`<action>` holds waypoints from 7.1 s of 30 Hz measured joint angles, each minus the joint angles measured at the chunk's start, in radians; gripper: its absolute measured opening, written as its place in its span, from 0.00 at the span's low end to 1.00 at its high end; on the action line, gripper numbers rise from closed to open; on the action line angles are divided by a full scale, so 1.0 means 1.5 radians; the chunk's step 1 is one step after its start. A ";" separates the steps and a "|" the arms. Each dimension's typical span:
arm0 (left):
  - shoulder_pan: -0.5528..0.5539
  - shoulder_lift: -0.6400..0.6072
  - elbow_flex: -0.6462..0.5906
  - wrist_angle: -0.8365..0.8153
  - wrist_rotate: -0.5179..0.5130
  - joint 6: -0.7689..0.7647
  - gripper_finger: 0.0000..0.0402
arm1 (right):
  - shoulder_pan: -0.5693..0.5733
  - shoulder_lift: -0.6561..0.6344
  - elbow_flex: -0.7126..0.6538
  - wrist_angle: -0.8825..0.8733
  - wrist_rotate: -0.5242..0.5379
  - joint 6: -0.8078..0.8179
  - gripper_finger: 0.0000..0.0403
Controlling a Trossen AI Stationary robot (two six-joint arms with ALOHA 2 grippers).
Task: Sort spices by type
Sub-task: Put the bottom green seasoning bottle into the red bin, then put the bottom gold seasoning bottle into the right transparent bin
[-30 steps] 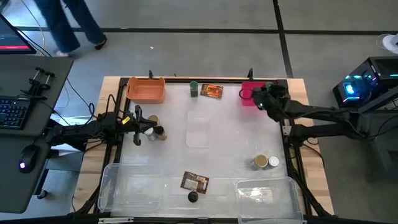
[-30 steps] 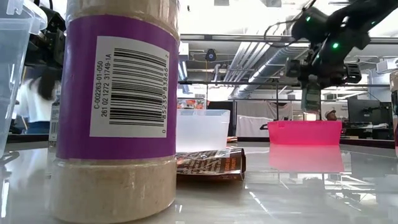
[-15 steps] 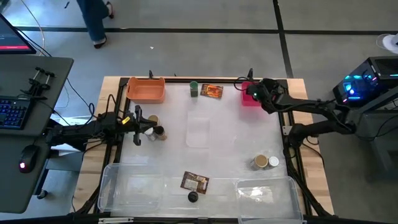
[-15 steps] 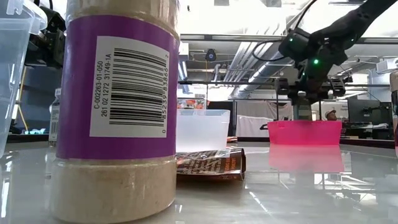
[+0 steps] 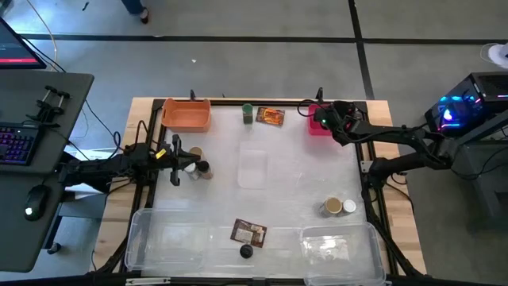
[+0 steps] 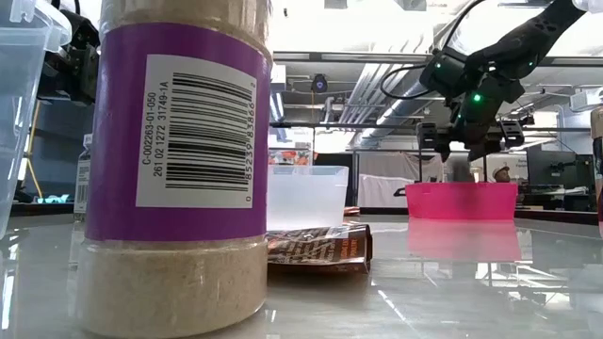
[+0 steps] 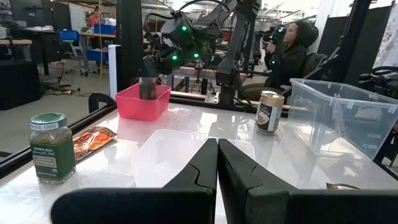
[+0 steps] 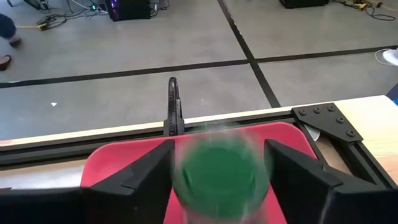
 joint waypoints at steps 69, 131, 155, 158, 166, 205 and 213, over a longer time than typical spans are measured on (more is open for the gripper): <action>0.000 0.000 0.000 0.000 0.000 0.000 0.00 | 0.572 0.130 0.523 -0.896 -0.740 0.310 0.60; 0.000 0.000 0.000 0.000 0.000 0.000 0.00 | 0.648 0.224 0.519 -0.871 -0.720 0.110 0.94; 0.000 0.000 0.000 0.000 0.000 0.000 0.00 | 0.645 0.224 0.413 -0.825 -0.799 0.029 0.94; 0.000 0.000 0.000 0.000 0.000 0.000 0.00 | 0.645 0.224 0.400 -0.821 -0.803 0.034 0.94; 0.000 0.000 0.000 0.000 0.000 0.000 0.00 | 0.644 0.224 0.400 -0.787 -0.777 0.028 0.94; 0.000 0.000 0.000 0.000 0.000 0.000 0.00 | 0.602 0.192 0.784 -0.926 -0.629 0.051 0.68; 0.000 0.000 0.000 0.000 0.000 0.000 0.00 | 0.659 0.192 0.940 -0.867 -0.662 0.210 0.68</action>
